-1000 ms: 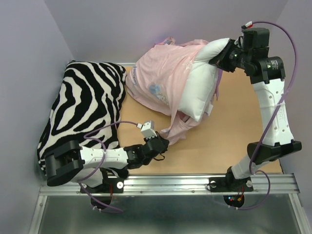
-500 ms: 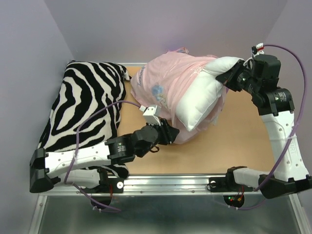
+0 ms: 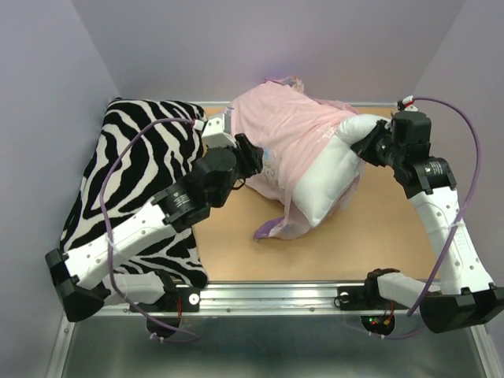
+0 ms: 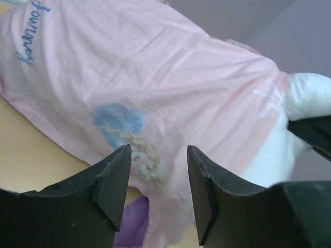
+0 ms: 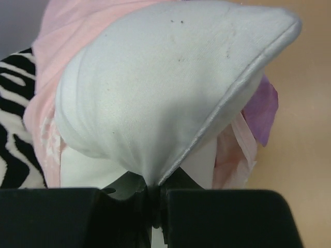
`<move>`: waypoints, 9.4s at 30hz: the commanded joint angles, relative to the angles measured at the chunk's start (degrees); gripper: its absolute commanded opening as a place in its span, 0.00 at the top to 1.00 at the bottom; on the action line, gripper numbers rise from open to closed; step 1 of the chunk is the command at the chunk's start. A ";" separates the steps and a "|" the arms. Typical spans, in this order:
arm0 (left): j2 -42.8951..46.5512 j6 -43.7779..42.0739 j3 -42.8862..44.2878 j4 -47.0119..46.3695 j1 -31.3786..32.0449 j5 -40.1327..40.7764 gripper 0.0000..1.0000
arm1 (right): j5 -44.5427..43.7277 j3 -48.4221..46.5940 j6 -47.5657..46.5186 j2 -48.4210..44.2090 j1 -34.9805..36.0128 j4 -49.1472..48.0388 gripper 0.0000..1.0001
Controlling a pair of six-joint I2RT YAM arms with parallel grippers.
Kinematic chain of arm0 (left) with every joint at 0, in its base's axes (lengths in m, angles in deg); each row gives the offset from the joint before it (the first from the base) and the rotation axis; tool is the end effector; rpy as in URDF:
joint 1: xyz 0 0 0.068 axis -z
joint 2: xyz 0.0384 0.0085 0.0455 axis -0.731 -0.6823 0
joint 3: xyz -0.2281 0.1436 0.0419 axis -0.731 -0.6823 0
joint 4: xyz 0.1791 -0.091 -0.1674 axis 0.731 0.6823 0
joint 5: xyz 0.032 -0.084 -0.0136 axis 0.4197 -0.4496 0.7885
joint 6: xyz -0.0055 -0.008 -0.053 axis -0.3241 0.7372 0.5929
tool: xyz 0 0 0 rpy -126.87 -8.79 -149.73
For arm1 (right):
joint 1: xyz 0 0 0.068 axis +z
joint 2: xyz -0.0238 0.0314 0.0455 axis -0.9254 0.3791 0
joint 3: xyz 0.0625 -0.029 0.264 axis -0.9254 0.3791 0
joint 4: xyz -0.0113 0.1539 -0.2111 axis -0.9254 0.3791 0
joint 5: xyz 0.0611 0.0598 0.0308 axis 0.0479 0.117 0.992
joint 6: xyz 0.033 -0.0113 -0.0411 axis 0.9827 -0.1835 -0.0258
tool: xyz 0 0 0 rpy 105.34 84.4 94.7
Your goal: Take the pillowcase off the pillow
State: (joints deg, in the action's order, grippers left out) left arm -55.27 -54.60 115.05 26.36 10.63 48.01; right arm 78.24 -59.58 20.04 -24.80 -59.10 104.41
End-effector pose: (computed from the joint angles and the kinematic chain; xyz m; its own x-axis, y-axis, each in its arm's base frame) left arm 0.1497 -0.2002 0.4221 -0.2757 -0.4589 -0.8446 0.3247 0.7825 -0.5312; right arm 0.2248 0.0341 0.4184 -0.4631 0.4740 -0.7489 0.1170 0.8703 0.4784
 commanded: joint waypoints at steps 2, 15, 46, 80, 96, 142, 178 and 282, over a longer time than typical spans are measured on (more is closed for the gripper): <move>-7.13 -7.63 2.24 -7.76 -9.16 -12.96 0.41 | -8.03 6.32 -1.44 -1.58 -2.20 -6.91 0.99; -23.22 -8.15 14.63 -9.08 -18.58 -25.20 0.40 | -1.71 13.37 -1.18 -0.26 -6.51 -7.44 0.24; -45.90 -11.67 32.74 -5.92 -20.60 -22.38 0.31 | 7.70 28.75 2.60 -17.40 -6.51 -6.47 0.08; -41.86 -10.88 31.68 -2.32 -27.19 -18.51 1.00 | 1.04 33.51 8.05 -14.77 -6.51 -16.42 1.00; -38.17 -5.52 19.57 -4.59 -38.70 -26.41 0.38 | -4.96 8.54 1.89 -0.19 -12.84 -7.79 1.00; -35.27 9.34 8.12 -18.50 -55.23 -26.26 1.00 | 1.29 -14.73 1.11 1.48 -12.93 1.52 0.99; -48.44 -10.09 38.88 -6.82 -47.16 -31.62 1.00 | 30.78 -41.66 3.13 4.93 -12.93 7.25 0.99; -9.70 6.79 -24.03 -3.63 0.49 -8.93 1.00 | 8.86 41.95 5.07 -8.25 41.21 -42.62 0.44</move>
State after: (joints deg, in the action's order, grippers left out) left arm -65.45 -47.06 94.40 21.55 12.82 40.99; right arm 92.84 -11.54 30.57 -29.22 -19.78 54.60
